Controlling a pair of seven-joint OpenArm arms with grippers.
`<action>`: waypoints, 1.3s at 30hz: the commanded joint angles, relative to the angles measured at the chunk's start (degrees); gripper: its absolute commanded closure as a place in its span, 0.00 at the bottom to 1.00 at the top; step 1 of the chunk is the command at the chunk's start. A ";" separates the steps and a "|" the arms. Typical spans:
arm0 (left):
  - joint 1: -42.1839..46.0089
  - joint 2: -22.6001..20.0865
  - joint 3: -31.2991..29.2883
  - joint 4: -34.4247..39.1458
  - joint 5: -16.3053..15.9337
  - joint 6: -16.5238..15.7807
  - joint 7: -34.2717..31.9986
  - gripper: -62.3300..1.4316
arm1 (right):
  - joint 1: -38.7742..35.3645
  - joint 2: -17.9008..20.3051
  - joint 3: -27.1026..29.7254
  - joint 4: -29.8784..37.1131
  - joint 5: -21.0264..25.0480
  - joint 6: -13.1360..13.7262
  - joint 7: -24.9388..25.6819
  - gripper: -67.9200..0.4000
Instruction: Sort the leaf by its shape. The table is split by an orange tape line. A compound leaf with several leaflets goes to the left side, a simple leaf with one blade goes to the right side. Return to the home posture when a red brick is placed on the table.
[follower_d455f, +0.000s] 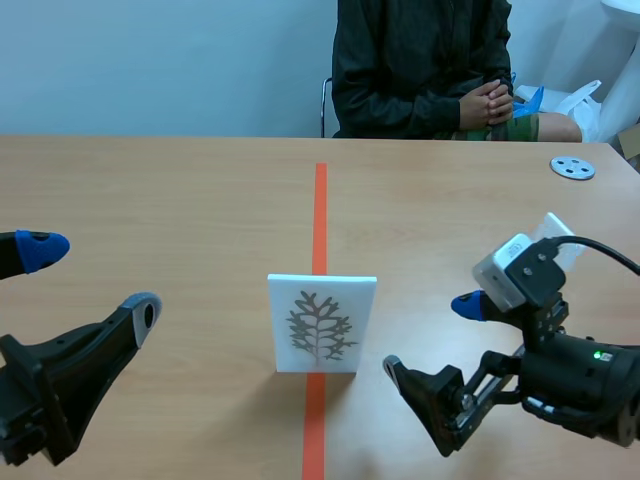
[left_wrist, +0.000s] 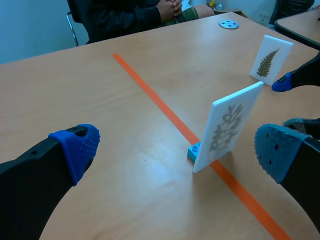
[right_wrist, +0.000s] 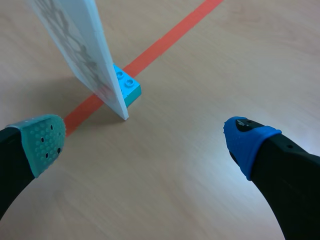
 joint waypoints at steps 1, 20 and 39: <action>-0.31 0.44 0.28 0.76 -0.39 -0.11 -0.92 0.00 | 2.16 -0.24 -1.03 -0.61 -1.51 0.22 2.60 0.00; -0.31 0.42 0.28 0.76 -0.39 -0.11 -0.83 0.00 | 15.67 -7.23 -14.43 -17.00 -18.58 -1.03 18.49 0.00; -0.31 0.42 0.28 0.76 -0.39 -0.11 -0.83 0.00 | 17.00 -8.26 -15.26 -18.36 -19.39 -1.66 19.32 0.63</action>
